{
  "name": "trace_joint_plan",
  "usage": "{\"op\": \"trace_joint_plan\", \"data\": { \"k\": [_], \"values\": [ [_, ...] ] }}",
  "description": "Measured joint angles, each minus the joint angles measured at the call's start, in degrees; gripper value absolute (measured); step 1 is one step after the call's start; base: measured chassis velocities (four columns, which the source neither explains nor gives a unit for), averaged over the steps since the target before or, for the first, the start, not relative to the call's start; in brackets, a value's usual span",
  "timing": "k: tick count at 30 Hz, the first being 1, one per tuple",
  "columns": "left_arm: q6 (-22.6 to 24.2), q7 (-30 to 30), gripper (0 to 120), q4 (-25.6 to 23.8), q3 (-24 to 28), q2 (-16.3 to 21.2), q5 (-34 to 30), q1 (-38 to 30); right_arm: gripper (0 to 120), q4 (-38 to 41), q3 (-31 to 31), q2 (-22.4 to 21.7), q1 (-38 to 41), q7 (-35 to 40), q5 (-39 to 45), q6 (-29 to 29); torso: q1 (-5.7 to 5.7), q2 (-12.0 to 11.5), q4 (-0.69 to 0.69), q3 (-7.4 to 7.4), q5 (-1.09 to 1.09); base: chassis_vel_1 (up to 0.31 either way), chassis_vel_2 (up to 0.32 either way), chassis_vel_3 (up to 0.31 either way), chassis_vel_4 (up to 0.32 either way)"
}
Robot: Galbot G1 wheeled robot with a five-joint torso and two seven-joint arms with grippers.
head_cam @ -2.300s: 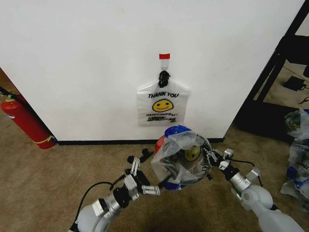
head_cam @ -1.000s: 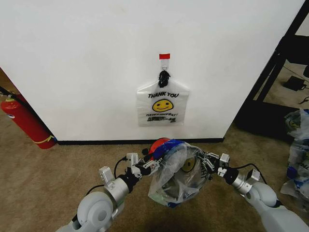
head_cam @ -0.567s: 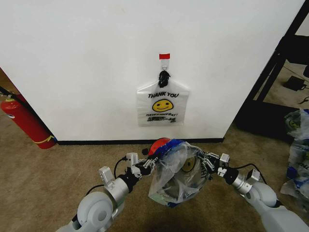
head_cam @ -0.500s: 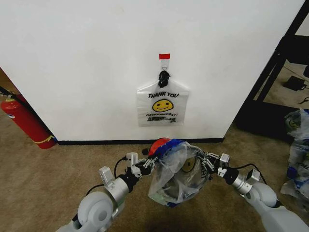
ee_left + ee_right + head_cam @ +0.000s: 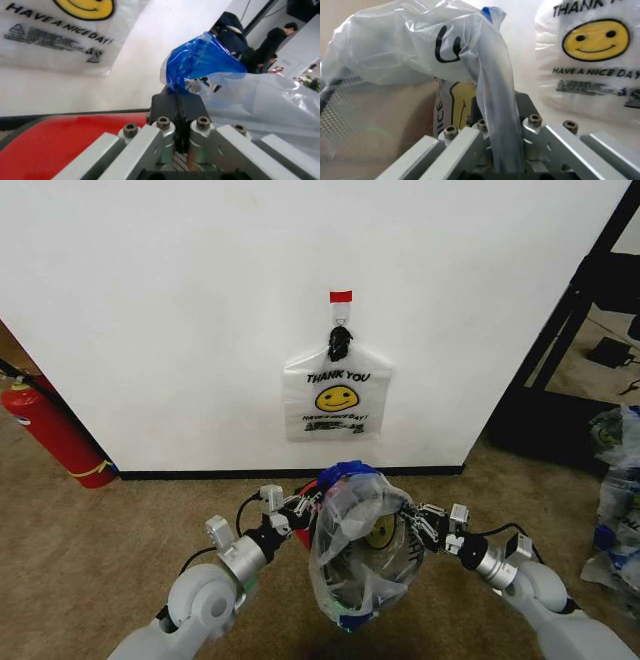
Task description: Pick up the garbage bag from the wall and place it over the trash bin.
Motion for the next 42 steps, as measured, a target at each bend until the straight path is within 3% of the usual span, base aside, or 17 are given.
{"op": "trace_joint_plan", "data": {
  "k": [14,22,25,30,31,33,37,42],
  "values": [
    [-1.7,7.2,2,2.0,-0.7,0.0,-0.2,-0.1,1,1.1,-0.5,0.5,-0.4,1.8,4.0,-1.5,0.0,0.0,0.0,0.0,0.0,0.0,0.0,0.0,0.0],
    [-3.8,7.3,32,2.6,-2.8,0.1,-0.7,-0.1,1,0.7,-0.9,1.2,0.0,7.2,8.3,-2.1,0.0,0.0,0.0,0.0,0.0,0.0,0.0,0.0,0.0],
    [-4.0,7.4,40,2.6,-3.1,-0.1,-1.2,-0.3,1,0.2,-0.9,1.4,0.0,7.7,8.9,-2.3,0.0,0.0,0.0,0.0,0.01,0.0,0.0,0.0,0.0],
    [-5.3,8.3,61,2.6,-3.5,-0.6,-3.4,-1.4,1,-0.6,-0.9,1.6,-0.1,7.9,9.9,-2.8,0.0,0.0,0.0,0.0,0.01,0.0,0.0,0.0,0.0],
    [-7.0,8.4,74,2.8,-4.5,-1.4,-5.5,-1.8,1,-0.3,-0.9,2.0,-0.1,11.6,12.2,-2.9,0.0,0.0,0.0,0.0,0.01,0.0,0.0,0.0,0.0],
    [-8.0,7.6,83,2.7,-5.8,-2.1,-6.8,-1.2,1,0.1,-0.9,2.4,-0.2,14.7,13.7,-2.5,0.0,0.0,-0.01,0.0,0.0,0.0,0.0,0.0,0.0],
    [-8.4,3.7,95,1.3,-8.2,-3.0,-5.7,1.5,1,0.9,-1.0,3.4,-0.7,20.7,15.7,-1.3,0.0,0.0,0.0,0.0,0.01,0.0,0.0,0.0,0.0],
    [-9.5,0.6,100,1.2,-8.8,-3.1,2.1,7.2,1,2.8,-1.1,5.6,-0.9,33.0,17.9,0.3,0.0,0.0,0.0,0.0,0.01,0.0,0.0,0.0,0.0]
  ]
}}
